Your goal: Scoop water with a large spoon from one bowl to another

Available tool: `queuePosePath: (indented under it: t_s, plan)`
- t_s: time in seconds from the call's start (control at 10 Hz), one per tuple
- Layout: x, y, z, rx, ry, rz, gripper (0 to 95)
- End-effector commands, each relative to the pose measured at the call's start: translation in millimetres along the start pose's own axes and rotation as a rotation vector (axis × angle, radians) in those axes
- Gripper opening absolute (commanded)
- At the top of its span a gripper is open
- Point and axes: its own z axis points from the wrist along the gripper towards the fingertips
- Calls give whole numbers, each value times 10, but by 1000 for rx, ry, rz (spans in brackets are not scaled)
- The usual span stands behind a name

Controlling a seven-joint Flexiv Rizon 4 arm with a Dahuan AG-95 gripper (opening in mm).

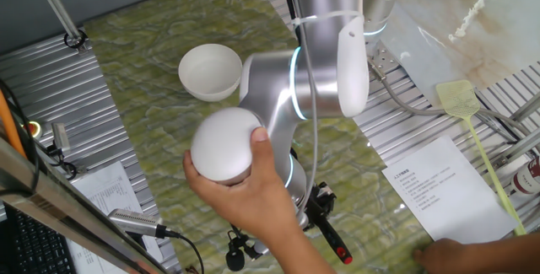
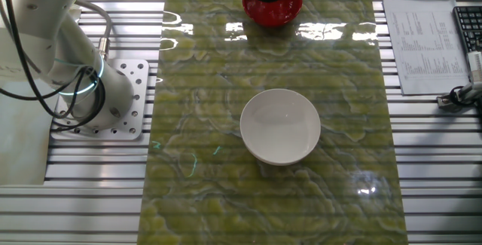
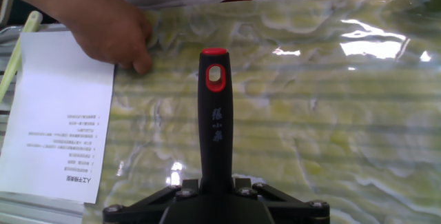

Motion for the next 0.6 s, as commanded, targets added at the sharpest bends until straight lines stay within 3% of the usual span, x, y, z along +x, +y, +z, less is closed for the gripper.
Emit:
queuePosePath:
  t_s: [0.1, 0.6]
  plan:
    - [-6, 15, -37, 2, 2, 1, 0]
    - [-6, 14, -37, -7, 13, -4, 0]
